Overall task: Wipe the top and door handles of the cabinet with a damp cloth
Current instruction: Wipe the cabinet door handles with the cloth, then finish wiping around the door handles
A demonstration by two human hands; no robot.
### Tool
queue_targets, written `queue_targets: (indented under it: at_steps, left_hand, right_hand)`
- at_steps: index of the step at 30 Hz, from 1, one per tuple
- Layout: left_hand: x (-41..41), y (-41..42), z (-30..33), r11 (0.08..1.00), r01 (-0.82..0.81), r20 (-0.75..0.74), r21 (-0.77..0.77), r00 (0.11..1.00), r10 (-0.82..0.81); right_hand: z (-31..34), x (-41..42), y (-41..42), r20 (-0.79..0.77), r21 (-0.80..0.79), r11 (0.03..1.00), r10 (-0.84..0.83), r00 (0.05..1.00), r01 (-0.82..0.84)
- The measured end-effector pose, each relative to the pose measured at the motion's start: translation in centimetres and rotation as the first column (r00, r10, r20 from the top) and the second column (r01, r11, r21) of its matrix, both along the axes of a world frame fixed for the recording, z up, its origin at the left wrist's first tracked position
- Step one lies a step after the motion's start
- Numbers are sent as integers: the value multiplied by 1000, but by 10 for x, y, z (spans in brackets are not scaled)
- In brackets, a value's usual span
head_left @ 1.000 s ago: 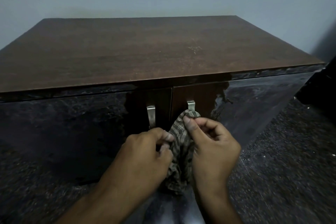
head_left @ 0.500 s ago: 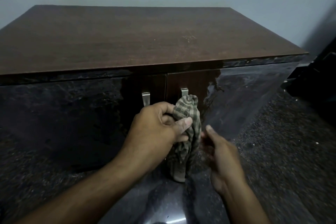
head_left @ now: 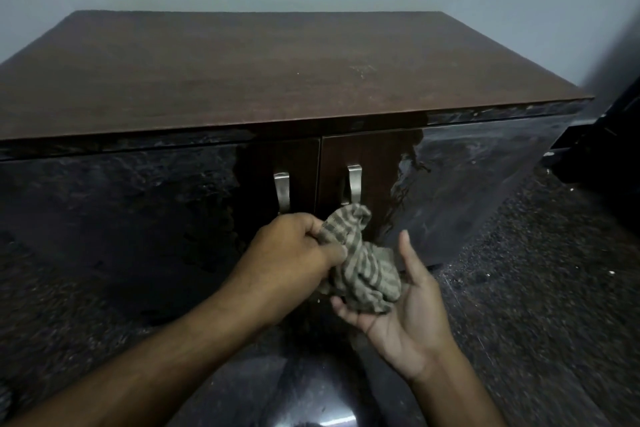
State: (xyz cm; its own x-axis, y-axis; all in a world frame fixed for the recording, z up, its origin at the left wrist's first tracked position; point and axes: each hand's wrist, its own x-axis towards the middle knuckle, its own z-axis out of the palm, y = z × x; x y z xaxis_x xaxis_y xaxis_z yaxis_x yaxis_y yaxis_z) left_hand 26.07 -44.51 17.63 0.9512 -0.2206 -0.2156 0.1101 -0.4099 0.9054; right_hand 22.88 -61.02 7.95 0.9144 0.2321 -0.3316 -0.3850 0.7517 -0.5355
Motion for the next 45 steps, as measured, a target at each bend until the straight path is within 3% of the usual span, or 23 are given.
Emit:
queue_targets:
  at_steps: [5,6,9,13,16,20,31,35,38,45]
  left_hand:
    - [-5,0,-8,997,-60,7,54,998,60]
    - [-4,-1,-9,997,-74,-58,19,996,75]
    - [-8,-5,-6,936,-161,-363,-313,931,39]
    - [-5,-2,-7,861,-233,-367,-452,928,58]
    - [-2,1,-8,822,-218,-353,-527,935,22]
    - [-4,4,-19,848,-220,-336,-482,940,52]
    - [-12,91,-7,948,-191,-364,-255,927,89]
    - [-53,179,-4,928,-309,-365,-208,905,219]
    - [-101,244,-14,878,-445,-379,-178,854,356]
    - [-203,357,-47,512,-796,-444,-325,606,660]
  right_hand:
    - [20,5,2,72,-139,981,-123,990,132]
    - [23,6,4,70,-142,981,-121,990,130]
    - [26,8,5,76,-188,969,-151,986,163]
    - [24,13,2,135,-403,889,-175,975,215]
    - [27,12,2,119,-437,890,-84,989,128]
    - [25,8,6,69,-238,969,81,994,-63]
    - [28,17,90,67,-299,919,288,955,-257]
    - [33,14,171,75,-346,835,479,875,-427]
    - [33,0,238,57,-393,718,642,764,-574]
    - [29,-36,385,-61,-411,355,908,414,-840]
